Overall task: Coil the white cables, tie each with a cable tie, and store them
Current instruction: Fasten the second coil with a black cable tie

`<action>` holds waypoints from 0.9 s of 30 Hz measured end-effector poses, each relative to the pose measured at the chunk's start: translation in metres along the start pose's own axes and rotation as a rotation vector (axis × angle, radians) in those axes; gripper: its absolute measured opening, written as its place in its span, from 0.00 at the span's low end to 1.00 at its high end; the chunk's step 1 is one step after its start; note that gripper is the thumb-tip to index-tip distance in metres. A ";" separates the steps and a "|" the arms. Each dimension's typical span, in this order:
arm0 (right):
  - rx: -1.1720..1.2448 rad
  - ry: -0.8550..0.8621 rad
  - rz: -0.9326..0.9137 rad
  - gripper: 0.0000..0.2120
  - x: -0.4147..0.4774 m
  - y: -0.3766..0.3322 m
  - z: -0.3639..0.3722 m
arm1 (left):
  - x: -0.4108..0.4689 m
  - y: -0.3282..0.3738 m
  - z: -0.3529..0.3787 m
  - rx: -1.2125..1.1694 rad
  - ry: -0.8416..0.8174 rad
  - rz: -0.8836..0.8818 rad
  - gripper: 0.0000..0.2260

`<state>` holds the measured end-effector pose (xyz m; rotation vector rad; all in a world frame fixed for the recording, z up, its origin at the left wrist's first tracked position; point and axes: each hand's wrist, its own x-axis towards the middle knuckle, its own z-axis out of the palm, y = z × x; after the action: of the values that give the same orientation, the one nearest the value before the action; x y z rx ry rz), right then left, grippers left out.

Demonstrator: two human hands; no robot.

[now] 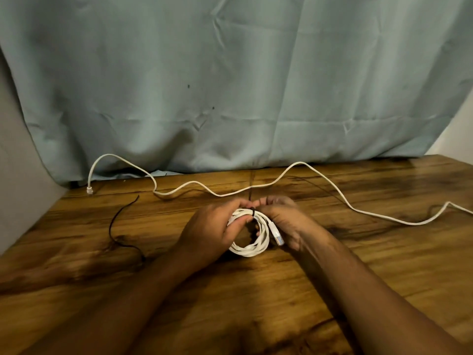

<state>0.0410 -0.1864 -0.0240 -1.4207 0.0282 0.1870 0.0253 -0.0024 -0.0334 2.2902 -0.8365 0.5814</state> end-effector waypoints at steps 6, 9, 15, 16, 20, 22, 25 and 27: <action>-0.071 -0.217 -0.028 0.20 -0.006 -0.007 -0.002 | -0.001 -0.010 -0.005 -0.220 0.036 -0.099 0.08; -0.145 -0.346 -0.054 0.18 -0.007 -0.008 -0.006 | 0.000 -0.013 -0.004 -0.277 0.052 -0.142 0.08; -0.175 -0.295 -0.133 0.13 -0.010 0.000 0.003 | -0.001 -0.011 -0.001 -0.392 0.029 -0.168 0.06; -0.189 -0.284 -0.142 0.10 -0.011 0.001 0.004 | -0.001 -0.010 0.000 -0.410 0.022 -0.172 0.06; -0.163 -0.273 -0.190 0.06 -0.008 0.006 0.006 | 0.000 -0.013 0.001 -0.483 0.029 -0.190 0.06; -0.146 -0.239 -0.220 0.07 -0.005 0.010 0.009 | 0.001 -0.016 0.001 -0.508 0.044 -0.198 0.07; -0.285 -0.045 -0.405 0.11 -0.001 0.013 0.011 | 0.001 -0.020 0.002 -0.502 0.070 -0.219 0.06; -0.391 0.054 -0.591 0.13 -0.002 0.010 0.011 | 0.002 -0.022 0.003 -0.507 0.077 -0.225 0.07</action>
<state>0.0361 -0.1740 -0.0321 -1.7590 -0.3993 -0.3521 0.0421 0.0076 -0.0435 1.8500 -0.5946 0.3085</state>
